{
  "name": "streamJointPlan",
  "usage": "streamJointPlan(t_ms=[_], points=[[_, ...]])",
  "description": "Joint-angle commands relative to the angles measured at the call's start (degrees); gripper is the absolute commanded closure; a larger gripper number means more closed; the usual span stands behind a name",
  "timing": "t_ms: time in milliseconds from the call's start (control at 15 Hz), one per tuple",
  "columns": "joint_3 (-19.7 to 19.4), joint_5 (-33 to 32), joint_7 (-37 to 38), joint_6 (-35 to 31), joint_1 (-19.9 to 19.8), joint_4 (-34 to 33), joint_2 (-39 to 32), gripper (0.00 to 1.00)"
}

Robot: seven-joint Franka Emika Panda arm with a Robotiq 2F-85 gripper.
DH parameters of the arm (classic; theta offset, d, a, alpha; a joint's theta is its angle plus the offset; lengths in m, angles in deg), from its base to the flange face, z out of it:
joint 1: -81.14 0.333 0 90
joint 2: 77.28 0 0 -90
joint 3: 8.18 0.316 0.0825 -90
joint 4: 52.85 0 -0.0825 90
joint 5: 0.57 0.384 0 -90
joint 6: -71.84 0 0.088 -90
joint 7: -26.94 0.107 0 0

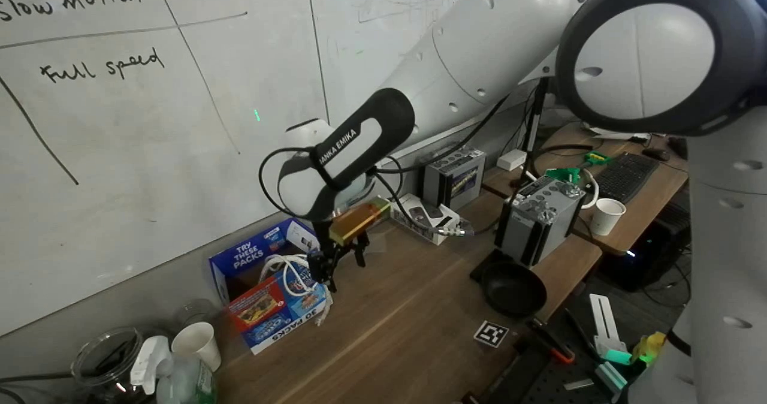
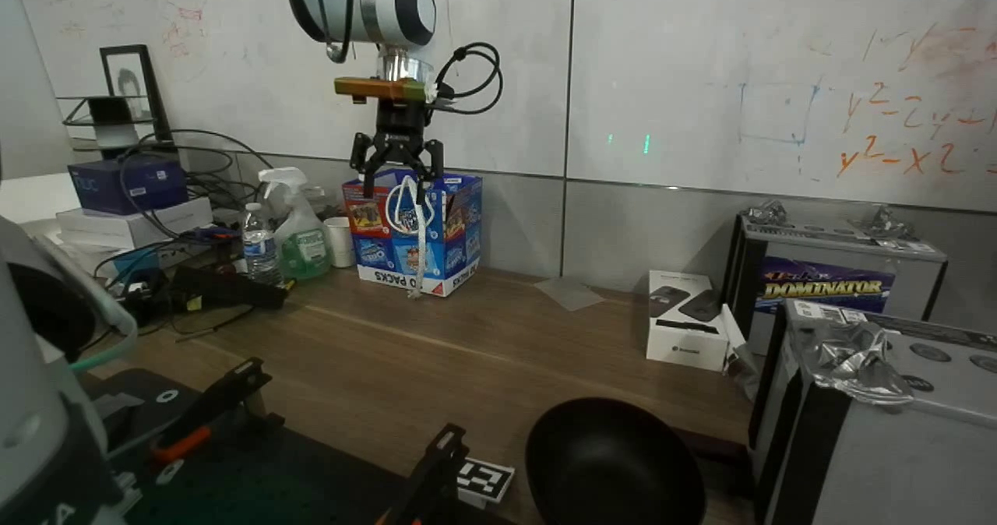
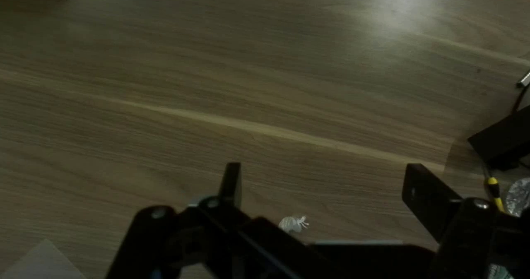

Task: Pick up the white ropes and put them in the box

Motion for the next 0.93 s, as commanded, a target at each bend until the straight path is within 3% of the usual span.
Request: streamJointPlan(t_ms=[0,467,867], points=[[1.24,1.10,-3.83,-13.37,0.22,7.40,0.33,0.00],[1.73,-0.03,-3.53,-32.79,1.60,8.22,-2.73,0.00],[1.38,-0.91,-4.63,-40.46,1.57,6.27,-4.97,0.00]])
